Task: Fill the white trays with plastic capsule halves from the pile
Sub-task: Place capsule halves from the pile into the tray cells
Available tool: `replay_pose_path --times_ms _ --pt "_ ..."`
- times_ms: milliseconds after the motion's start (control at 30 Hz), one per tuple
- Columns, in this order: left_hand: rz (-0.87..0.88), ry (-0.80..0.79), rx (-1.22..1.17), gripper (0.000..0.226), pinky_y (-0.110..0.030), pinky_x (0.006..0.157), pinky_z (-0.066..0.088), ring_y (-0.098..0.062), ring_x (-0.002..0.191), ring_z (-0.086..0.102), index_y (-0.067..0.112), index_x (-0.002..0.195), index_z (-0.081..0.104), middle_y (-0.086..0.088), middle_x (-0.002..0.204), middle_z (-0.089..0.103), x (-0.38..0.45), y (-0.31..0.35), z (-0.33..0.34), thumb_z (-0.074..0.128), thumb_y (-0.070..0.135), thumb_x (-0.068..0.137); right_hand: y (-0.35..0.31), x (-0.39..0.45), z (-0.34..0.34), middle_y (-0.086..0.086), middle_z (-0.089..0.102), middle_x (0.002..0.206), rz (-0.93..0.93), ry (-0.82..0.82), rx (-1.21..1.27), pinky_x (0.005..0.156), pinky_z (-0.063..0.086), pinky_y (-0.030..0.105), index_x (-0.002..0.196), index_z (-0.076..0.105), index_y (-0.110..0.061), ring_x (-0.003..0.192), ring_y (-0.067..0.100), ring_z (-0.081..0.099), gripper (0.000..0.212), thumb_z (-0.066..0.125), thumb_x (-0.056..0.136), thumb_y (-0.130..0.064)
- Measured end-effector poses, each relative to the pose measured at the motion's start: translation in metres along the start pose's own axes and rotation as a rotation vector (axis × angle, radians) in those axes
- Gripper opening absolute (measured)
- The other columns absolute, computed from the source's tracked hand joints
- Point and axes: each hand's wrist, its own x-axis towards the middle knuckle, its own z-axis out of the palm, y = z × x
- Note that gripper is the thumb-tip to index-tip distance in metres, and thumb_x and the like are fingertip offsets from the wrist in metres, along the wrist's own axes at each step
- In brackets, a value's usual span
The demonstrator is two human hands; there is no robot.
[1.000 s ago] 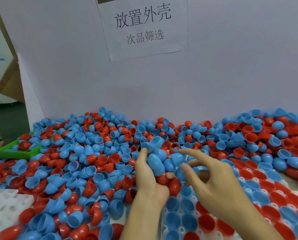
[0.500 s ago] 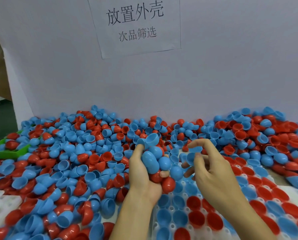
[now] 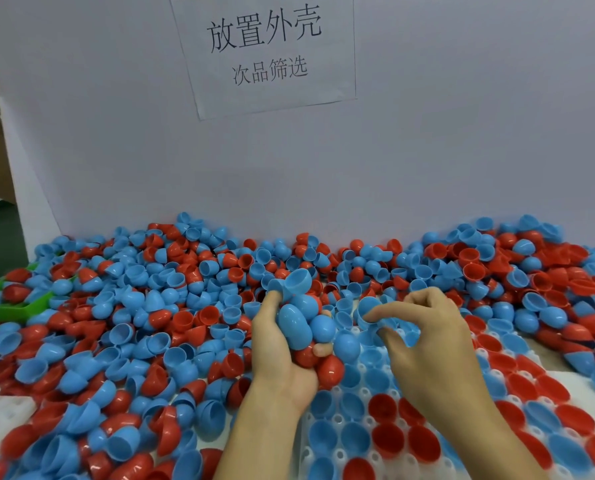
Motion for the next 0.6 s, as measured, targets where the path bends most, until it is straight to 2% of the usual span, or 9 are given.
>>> replay_pose_path --times_ms 100,200,267,333,467,533,600 --pt "0.007 -0.008 0.002 0.061 -0.020 0.031 0.033 -0.014 0.040 0.041 0.014 0.052 0.070 -0.008 0.058 0.056 -0.001 0.000 0.000 0.048 0.047 0.099 0.001 0.001 -0.006 -0.013 0.054 0.076 -0.016 0.044 -0.117 0.061 0.040 0.016 0.090 0.078 -0.038 0.069 0.003 0.051 0.026 0.079 0.082 -0.013" --pt "0.014 0.007 -0.002 0.059 -0.019 0.031 0.032 -0.013 0.039 0.040 0.015 0.052 0.068 -0.006 0.058 0.054 -0.001 0.001 0.000 0.049 0.046 0.099 0.001 0.001 -0.009 -0.015 0.069 0.082 0.026 0.082 -0.085 0.058 0.051 0.026 0.097 0.078 -0.038 0.056 0.003 0.054 0.018 0.078 0.084 -0.027" --pt "0.012 0.010 -0.005 0.058 -0.019 0.031 0.032 -0.013 0.040 0.041 0.015 0.051 0.067 -0.005 0.058 0.053 -0.001 0.001 0.001 0.050 0.045 0.098 0.000 0.001 -0.010 -0.014 0.073 0.076 0.076 0.084 0.039 0.053 0.052 0.022 0.098 0.077 -0.037 0.045 0.010 0.058 0.016 0.076 0.085 -0.027" --pt "0.009 0.010 -0.008 0.058 -0.020 0.031 0.032 -0.013 0.042 0.042 0.015 0.051 0.067 -0.005 0.059 0.054 -0.002 0.001 0.001 0.050 0.045 0.099 0.000 0.001 -0.011 -0.008 0.070 0.057 0.117 0.033 0.162 0.045 0.048 0.015 0.095 0.075 -0.038 0.038 0.014 0.057 0.017 0.074 0.087 -0.023" --pt "0.008 0.019 -0.013 0.057 -0.020 0.031 0.032 -0.014 0.042 0.041 0.014 0.053 0.067 -0.007 0.060 0.053 -0.002 0.001 0.001 0.050 0.044 0.098 -0.002 0.002 -0.016 0.002 0.063 0.048 0.142 -0.060 0.216 0.045 0.041 0.011 0.081 0.066 -0.047 0.041 0.018 0.052 0.027 0.076 0.086 -0.022" --pt "0.008 0.021 -0.018 0.056 -0.020 0.031 0.032 -0.014 0.042 0.041 0.014 0.054 0.067 -0.007 0.061 0.052 -0.002 0.001 0.001 0.051 0.045 0.098 0.000 0.003 -0.017 0.002 0.065 0.051 0.166 -0.071 0.222 0.047 0.044 0.011 0.084 0.068 -0.044 0.048 0.018 0.059 0.024 0.075 0.087 -0.021" --pt "0.008 0.020 -0.015 0.056 -0.020 0.031 0.032 -0.014 0.042 0.041 0.014 0.054 0.067 -0.008 0.062 0.052 -0.002 0.001 0.001 0.050 0.044 0.098 0.000 0.004 -0.016 -0.005 0.068 0.055 0.201 -0.056 0.249 0.048 0.045 0.008 0.092 0.070 -0.037 0.050 0.009 0.064 0.020 0.072 0.089 -0.018"
